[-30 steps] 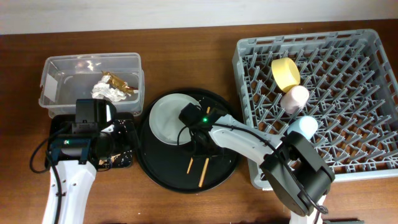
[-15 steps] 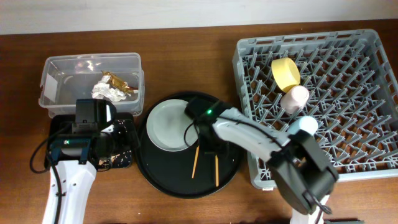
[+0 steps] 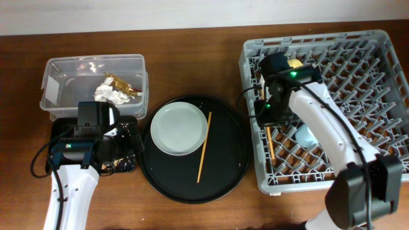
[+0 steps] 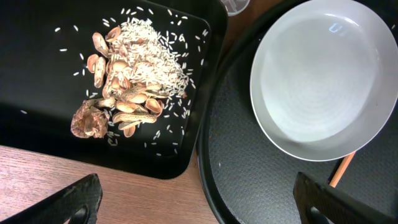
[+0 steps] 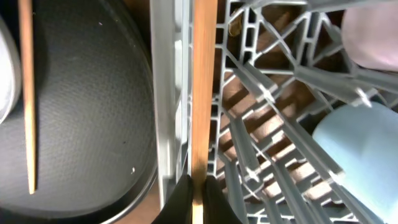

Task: Sort waste into correct bins and load items into the dishwasher rack
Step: 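Grasp the remaining chopstick with the right gripper and place it in the rack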

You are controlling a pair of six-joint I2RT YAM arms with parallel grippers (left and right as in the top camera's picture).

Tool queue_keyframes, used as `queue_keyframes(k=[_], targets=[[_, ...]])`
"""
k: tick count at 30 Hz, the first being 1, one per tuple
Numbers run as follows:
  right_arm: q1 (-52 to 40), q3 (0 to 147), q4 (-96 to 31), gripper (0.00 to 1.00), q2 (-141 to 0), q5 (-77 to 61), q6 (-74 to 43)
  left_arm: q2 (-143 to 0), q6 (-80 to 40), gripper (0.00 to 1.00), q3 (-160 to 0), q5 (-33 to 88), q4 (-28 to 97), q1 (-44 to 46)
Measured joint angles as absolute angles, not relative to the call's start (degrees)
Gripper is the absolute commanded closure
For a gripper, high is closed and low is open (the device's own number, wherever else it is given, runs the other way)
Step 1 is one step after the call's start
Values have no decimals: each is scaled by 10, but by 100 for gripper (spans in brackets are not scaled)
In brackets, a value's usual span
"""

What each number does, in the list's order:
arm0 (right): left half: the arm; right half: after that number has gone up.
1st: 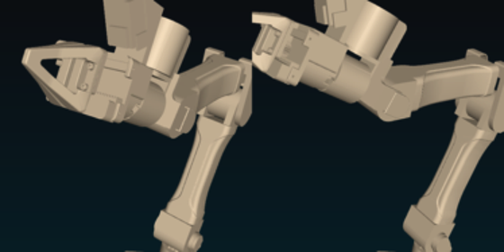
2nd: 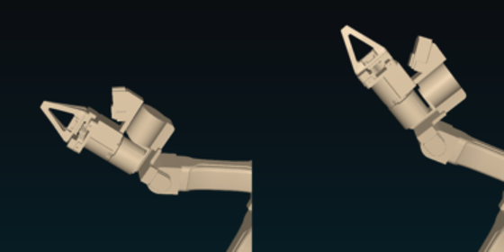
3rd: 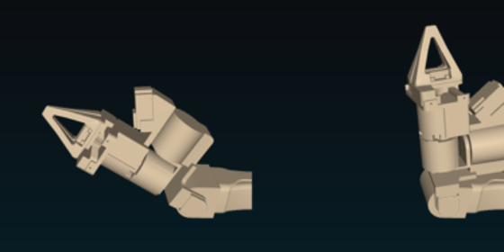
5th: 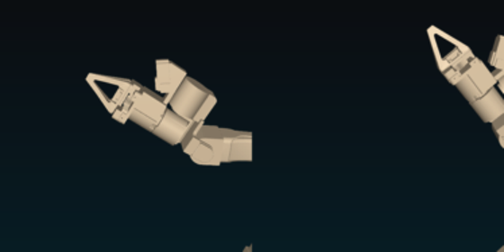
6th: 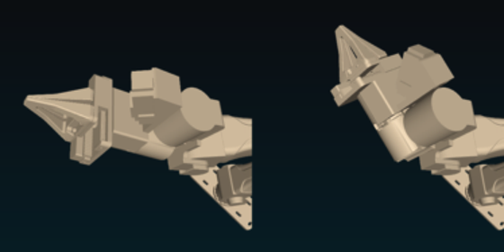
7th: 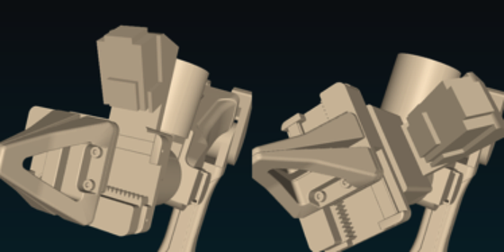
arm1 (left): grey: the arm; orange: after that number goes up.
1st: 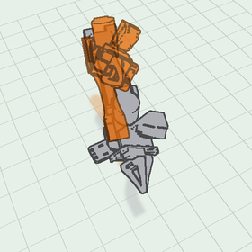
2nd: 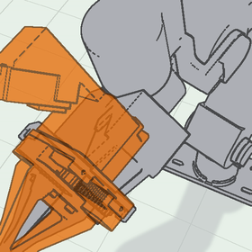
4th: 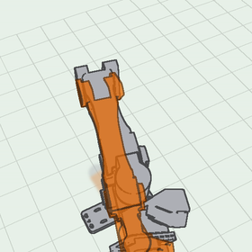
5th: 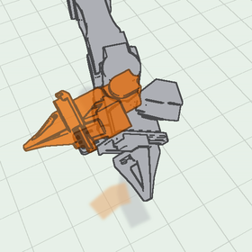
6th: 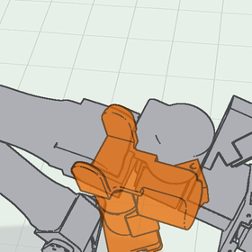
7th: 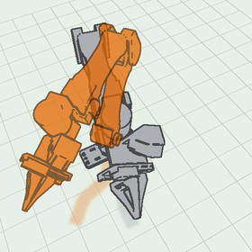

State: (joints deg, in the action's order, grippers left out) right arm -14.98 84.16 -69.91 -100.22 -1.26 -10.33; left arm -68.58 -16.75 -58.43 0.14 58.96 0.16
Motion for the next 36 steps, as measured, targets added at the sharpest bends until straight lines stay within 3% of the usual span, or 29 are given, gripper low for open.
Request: queue_keyframes(k=[5,8,10,12,14,22,29,32,36], targets=[[-150,842,-705,76,-1007,-9,-92,-686,-168,2,-584,1,590,2],[-152,863,-710,65,-986,-16,-95,-686,-168,2,-584,1,590,2],[-173,876,-694,64,-943,-45,-98,-686,-168,2,-584,1,590,2],[-205,882,-682,61,-932,-62,-112,-686,-168,2,-585,1,590,2],[-260,882,-673,52,-952,-78,-128,-686,-168,2,-584,1,590,2],[-392,882,-629,52,-1118,-81,-224,-686,-168,2,-584,1,590,2],[-417,882,-594,53,-1213,-80,-281,-686,-168,2,-584,1,590,2],[-425,882,-594,75,-1226,-65,-305,-686,-168,2,-584,1,590,2],[-425,882,-606,93,-1227,-45,-328,-686,-168,2,-584,1,590,2]])
